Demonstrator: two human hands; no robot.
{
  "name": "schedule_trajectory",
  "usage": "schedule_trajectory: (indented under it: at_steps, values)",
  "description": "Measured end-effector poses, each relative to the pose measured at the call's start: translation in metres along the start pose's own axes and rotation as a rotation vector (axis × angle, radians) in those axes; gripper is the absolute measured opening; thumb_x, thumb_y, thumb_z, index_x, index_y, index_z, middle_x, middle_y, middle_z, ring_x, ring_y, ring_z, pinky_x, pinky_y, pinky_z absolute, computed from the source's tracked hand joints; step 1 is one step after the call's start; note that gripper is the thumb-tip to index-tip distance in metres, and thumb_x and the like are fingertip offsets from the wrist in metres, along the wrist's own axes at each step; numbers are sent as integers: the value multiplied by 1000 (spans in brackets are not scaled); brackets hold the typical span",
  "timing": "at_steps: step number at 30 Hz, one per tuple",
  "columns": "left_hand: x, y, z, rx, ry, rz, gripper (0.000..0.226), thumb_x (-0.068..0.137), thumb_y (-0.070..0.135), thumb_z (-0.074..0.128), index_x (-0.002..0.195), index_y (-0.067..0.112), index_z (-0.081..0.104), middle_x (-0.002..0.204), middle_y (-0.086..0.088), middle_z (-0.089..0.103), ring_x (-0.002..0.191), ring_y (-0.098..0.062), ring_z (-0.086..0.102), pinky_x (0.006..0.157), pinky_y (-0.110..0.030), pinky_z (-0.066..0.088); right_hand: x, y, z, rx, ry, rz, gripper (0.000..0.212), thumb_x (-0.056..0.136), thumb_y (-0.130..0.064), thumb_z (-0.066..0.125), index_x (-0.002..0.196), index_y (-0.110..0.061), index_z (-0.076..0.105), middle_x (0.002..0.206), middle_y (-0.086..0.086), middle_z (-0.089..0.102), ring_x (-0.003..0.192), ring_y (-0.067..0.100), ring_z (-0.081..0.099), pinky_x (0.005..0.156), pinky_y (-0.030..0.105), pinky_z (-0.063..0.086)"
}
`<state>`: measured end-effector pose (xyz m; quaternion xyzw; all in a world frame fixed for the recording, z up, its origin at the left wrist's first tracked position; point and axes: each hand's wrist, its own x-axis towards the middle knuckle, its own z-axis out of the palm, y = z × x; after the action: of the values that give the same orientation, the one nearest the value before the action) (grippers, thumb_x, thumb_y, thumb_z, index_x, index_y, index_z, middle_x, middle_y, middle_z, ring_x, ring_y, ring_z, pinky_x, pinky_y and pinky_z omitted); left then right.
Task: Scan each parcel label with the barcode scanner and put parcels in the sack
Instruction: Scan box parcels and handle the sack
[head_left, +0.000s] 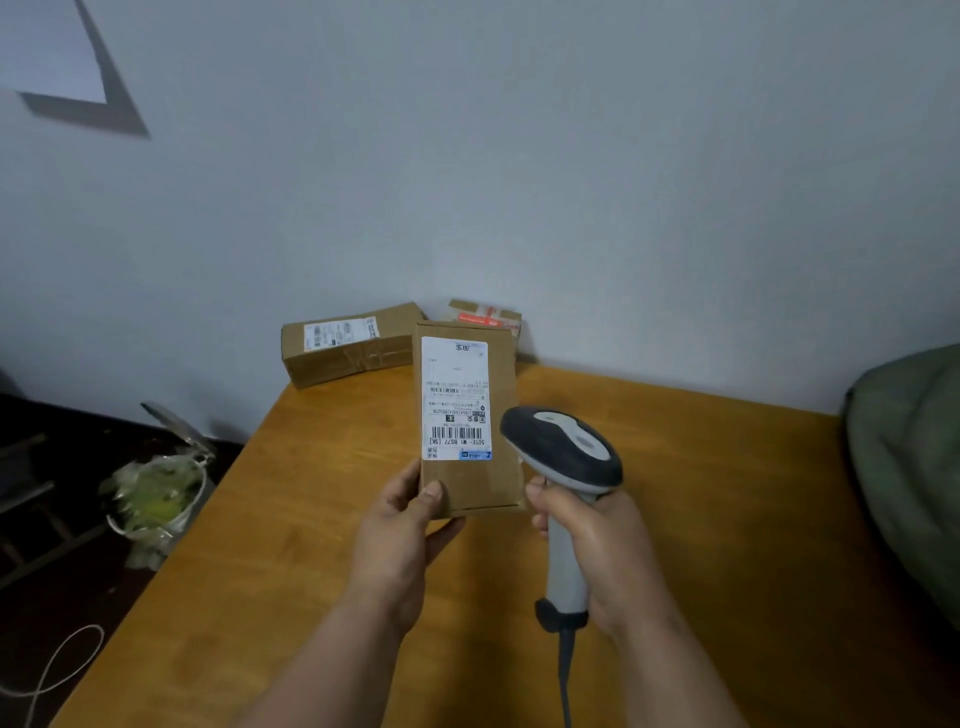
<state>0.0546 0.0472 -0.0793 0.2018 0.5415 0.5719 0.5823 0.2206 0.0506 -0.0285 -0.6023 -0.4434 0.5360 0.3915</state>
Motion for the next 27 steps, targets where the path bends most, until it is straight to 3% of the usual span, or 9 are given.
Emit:
schedule_trajectory:
  at_steps: [5,12,15,18,23,27]
  values:
    - [-21,-3,13,-18,-4,28,39,101,9,52,138,19,56,118,-7,69,109,-21,65,79,-35,58,-20,-3,-16,-9,-40,-36,29,61,-43,73,77,-18,70,82,11,70,89,35,66,90,55,52]
    - [-45,-6,20,-42,-4,63,37,101,7,51,136,17,57,117,-8,69,104,-20,66,76,-34,57,-50,-8,-29,-6,-92,-85,31,64,-37,72,77,-10,66,76,10,67,72,17,61,76,39,48]
    - [-54,-2,21,-62,-8,72,37,101,7,52,136,17,57,117,-8,68,106,-22,65,78,-36,57,-61,-13,-32,-6,-113,-102,25,65,-37,72,80,-16,69,80,9,70,74,14,63,77,37,49]
    - [-58,4,19,-77,-17,69,37,101,7,51,136,18,56,119,-8,68,110,-23,64,81,-37,57,-69,-18,-32,5,-112,-110,7,77,-25,79,82,-26,74,83,0,72,84,15,65,78,33,51]
    - [-63,10,13,-58,-42,76,39,101,8,52,138,19,55,118,-8,69,110,-23,65,77,-35,57,-84,-25,-24,29,-84,-152,25,81,-16,78,79,-41,75,82,-7,74,86,14,65,79,36,53]
    - [-72,13,5,-71,-52,78,40,100,7,52,139,18,54,120,-9,67,111,-25,64,82,-37,57,-96,-30,-17,31,-95,-170,15,72,-29,77,81,-40,73,82,-8,73,89,15,66,81,37,54]
